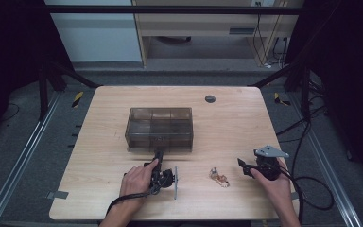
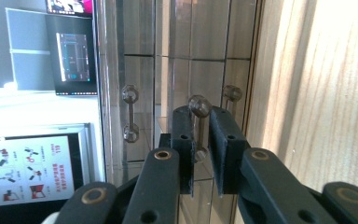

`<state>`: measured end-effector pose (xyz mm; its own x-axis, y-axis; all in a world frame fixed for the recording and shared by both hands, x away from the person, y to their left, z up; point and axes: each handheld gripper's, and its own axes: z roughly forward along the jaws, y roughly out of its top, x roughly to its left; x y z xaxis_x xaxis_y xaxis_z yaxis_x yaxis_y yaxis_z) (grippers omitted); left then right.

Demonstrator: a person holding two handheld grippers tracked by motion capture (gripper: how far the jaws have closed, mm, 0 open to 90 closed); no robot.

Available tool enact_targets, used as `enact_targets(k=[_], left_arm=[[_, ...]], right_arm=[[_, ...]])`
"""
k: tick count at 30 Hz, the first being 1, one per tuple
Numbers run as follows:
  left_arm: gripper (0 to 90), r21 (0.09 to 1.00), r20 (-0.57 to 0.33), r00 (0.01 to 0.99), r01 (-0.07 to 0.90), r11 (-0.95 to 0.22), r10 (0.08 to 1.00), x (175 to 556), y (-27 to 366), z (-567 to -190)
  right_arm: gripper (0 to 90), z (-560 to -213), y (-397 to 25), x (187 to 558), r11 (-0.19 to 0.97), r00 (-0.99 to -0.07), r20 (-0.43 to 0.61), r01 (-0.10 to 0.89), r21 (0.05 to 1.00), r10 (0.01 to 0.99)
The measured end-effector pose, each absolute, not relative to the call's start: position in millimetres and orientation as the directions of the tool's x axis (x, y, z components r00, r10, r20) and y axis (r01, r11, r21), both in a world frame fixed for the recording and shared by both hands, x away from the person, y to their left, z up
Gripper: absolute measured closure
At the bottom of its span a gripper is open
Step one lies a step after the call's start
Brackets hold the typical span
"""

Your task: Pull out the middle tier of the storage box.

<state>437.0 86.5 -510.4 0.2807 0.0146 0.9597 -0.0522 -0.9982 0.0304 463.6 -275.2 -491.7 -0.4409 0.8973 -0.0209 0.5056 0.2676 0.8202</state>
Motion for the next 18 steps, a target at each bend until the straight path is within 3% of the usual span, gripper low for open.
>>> enact_targets(k=[3,7,18], left_arm=[[69.5,0.053,0.957,0.288,-0.045,-0.998,0.038,436,89,-507],[58.5,0.165,0.923,0.36,-0.045,-0.985,0.138,434,95,-497],[47.0,0.436,0.743,0.537,0.063,-0.898,0.399,431,132,-476]], right_arm=[[21.7,-492,-275,464,0.27,-0.444,-0.024,0.502,0.821,0.896],[20.7,-491,-274,463,0.274,-0.449,-0.024,0.5,0.821,0.893],[20.4,-492,-262,462,0.319,-0.495,-0.034,0.504,0.803,0.868]])
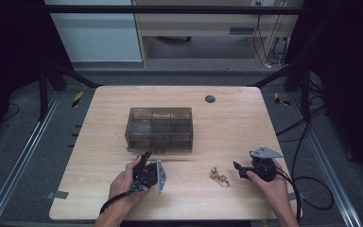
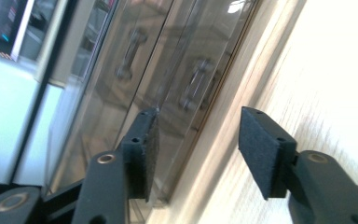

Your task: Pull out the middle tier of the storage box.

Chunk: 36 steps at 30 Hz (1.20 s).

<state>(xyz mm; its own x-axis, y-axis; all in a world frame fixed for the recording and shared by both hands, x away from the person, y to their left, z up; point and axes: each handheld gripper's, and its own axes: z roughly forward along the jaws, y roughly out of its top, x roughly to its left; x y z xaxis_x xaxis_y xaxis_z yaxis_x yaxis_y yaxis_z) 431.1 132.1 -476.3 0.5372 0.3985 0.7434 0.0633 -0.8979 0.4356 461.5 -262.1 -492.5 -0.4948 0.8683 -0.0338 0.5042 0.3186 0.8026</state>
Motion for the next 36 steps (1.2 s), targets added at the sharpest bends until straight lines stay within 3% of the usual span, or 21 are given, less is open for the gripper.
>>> enact_targets(k=[9,25,36], left_arm=[[39.5,0.582,0.604,0.583,0.143,-0.8,0.544,435,167,-463],[23.3,0.649,0.475,0.642,0.206,-0.733,0.601,451,214,-445],[21.6,0.64,0.39,0.719,0.238,-0.731,0.575,464,233,-432]], right_arm=[[23.2,-481,-235,466,0.423,-0.56,-0.093,0.498,0.757,0.824],[20.0,-456,-181,485,0.574,-0.692,-0.086,0.515,0.636,0.716],[35.7,-431,-157,495,0.669,-0.774,-0.136,0.427,0.608,0.618]])
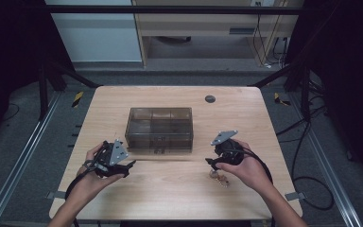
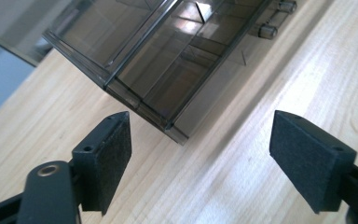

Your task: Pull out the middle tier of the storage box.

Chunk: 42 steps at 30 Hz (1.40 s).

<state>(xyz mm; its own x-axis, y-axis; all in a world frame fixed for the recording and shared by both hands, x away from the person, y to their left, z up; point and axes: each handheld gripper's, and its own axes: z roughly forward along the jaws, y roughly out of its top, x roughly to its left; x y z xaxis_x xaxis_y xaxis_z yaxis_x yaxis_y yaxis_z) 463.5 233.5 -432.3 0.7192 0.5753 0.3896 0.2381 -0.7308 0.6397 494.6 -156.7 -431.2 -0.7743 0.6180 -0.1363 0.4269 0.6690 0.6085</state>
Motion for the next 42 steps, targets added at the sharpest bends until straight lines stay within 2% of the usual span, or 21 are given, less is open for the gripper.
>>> enact_targets(k=[7,18,23,31,37,42], left_arm=[[33.3,0.63,0.339,0.757,0.259,-0.732,0.559,474,248,-427],[49.6,0.626,0.257,0.778,0.318,-0.712,0.573,494,257,-440],[57.3,0.606,0.261,0.793,0.309,-0.733,0.55,497,250,-441],[64.7,0.602,0.238,0.804,0.318,-0.733,0.545,503,249,-445],[68.2,0.623,0.22,0.801,0.323,-0.713,0.556,505,251,-444],[71.1,0.626,0.204,0.808,0.327,-0.708,0.553,506,252,-444]], right_arm=[[52.3,-428,-136,502,0.729,-0.836,-0.15,0.355,0.585,0.528],[67.2,-435,-120,513,0.748,-0.869,-0.131,0.323,0.58,0.477],[69.7,-437,-116,517,0.758,-0.878,-0.137,0.307,0.575,0.459],[73.6,-436,-108,522,0.767,-0.886,-0.139,0.294,0.57,0.442],[80.5,-434,-104,524,0.772,-0.891,-0.134,0.291,0.565,0.434],[82.9,-434,-103,525,0.775,-0.893,-0.135,0.287,0.563,0.429]])
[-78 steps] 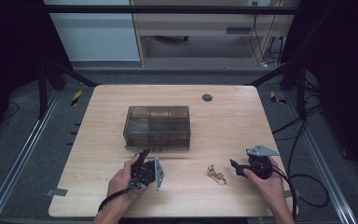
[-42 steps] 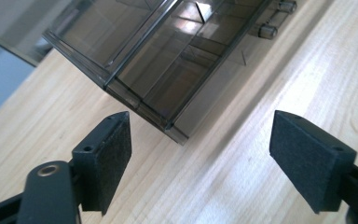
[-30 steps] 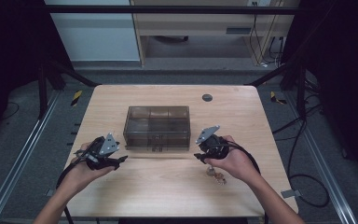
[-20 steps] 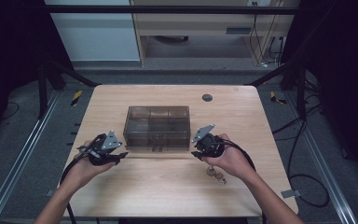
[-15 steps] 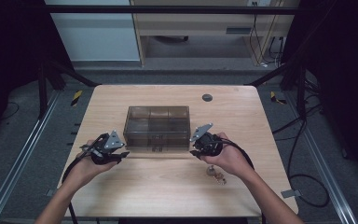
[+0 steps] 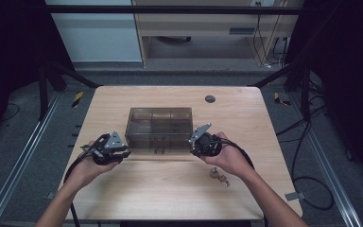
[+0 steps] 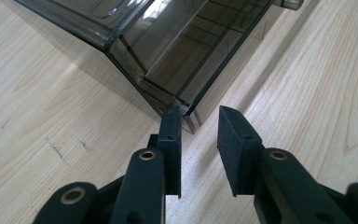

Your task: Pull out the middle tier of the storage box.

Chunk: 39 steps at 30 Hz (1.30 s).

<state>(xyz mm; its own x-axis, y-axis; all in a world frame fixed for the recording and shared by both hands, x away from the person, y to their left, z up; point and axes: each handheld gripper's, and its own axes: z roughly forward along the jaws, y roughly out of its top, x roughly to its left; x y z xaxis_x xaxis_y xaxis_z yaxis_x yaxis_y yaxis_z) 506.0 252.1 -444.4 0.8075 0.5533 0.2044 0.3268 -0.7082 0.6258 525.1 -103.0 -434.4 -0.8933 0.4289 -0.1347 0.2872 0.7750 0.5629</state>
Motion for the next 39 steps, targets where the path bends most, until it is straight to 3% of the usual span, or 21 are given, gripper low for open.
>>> enact_targets(k=[15,39], left_arm=[[81.3,0.625,0.183,0.81,0.342,-0.702,0.557,508,255,-444],[82.8,0.602,0.191,0.829,0.323,-0.73,0.525,486,255,-441]], right_arm=[[87.3,-433,-102,526,0.786,-0.898,-0.147,0.272,0.554,0.415],[87.6,-431,-104,508,0.805,-0.916,-0.146,0.242,0.542,0.374]])
